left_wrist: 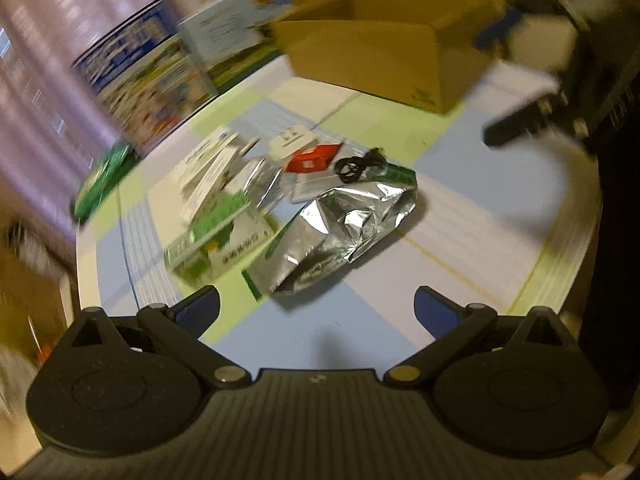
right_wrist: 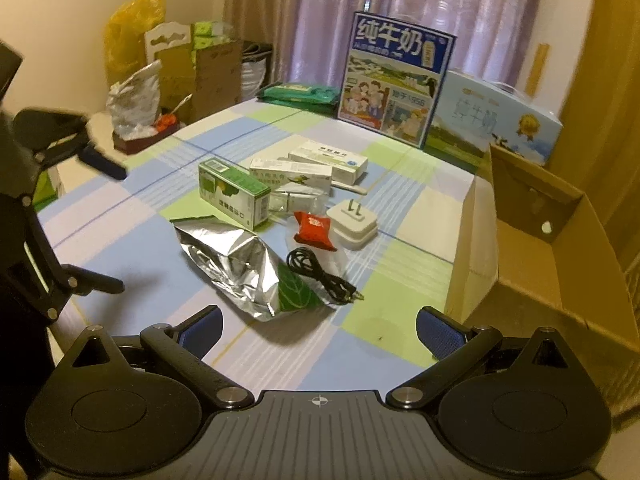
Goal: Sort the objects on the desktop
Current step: 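Grasp the silver foil bag with the left tool while the right tool grasps the black cable, then lift the foil bag and cable and carry both toward the cardboard box, then lower the foil bag and cable into the box and open both tools, then withdraw both tools from the box back over the table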
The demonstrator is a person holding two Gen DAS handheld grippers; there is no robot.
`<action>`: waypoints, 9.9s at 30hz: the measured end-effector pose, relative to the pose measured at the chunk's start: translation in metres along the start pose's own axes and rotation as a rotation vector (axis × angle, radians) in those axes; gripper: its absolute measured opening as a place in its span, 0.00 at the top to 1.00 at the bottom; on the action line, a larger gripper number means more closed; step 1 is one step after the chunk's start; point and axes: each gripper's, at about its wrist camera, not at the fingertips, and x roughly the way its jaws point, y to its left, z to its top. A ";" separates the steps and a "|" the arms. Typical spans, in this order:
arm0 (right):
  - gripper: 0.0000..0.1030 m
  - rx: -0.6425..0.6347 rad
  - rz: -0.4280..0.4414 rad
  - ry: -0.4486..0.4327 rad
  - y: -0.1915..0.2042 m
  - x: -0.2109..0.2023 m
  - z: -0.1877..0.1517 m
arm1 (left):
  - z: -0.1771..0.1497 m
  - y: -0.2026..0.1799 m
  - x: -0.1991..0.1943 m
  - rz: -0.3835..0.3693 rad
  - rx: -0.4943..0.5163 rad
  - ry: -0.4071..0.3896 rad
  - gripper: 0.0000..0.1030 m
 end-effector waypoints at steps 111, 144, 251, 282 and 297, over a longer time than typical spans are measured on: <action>0.89 0.046 0.158 0.372 -0.050 0.118 0.027 | 0.071 0.011 0.147 -0.466 0.357 0.398 0.59; 0.89 0.434 -0.134 0.072 -0.184 -0.062 0.039 | 0.256 -0.004 0.070 -0.404 -0.415 0.206 0.59; 0.02 0.322 -0.067 0.039 -0.134 -0.023 0.071 | 0.119 0.111 0.045 -0.103 -0.582 0.066 0.07; 0.02 0.157 0.096 0.160 -0.049 0.061 0.054 | 0.013 0.101 0.077 -0.110 -0.370 0.193 0.06; 0.02 0.108 0.157 0.181 -0.051 0.134 0.048 | 0.028 0.085 0.112 -0.146 -0.148 0.166 0.07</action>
